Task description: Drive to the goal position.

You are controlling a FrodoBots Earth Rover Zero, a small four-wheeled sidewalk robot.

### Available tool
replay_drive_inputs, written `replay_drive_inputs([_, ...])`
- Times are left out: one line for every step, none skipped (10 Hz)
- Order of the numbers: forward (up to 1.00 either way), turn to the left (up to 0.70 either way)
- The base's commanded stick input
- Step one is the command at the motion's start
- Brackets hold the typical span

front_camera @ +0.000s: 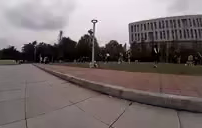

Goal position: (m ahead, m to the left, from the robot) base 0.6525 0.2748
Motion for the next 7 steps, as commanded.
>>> replay_drive_inputs([0.60,0.16])
replay_drive_inputs([0.60,0.16])
replay_drive_inputs([0.60,0.16])
replay_drive_inputs([0.60,0.16])
replay_drive_inputs([0.60,0.16])
replay_drive_inputs([0.60,0.16])
replay_drive_inputs([0.60,0.16])
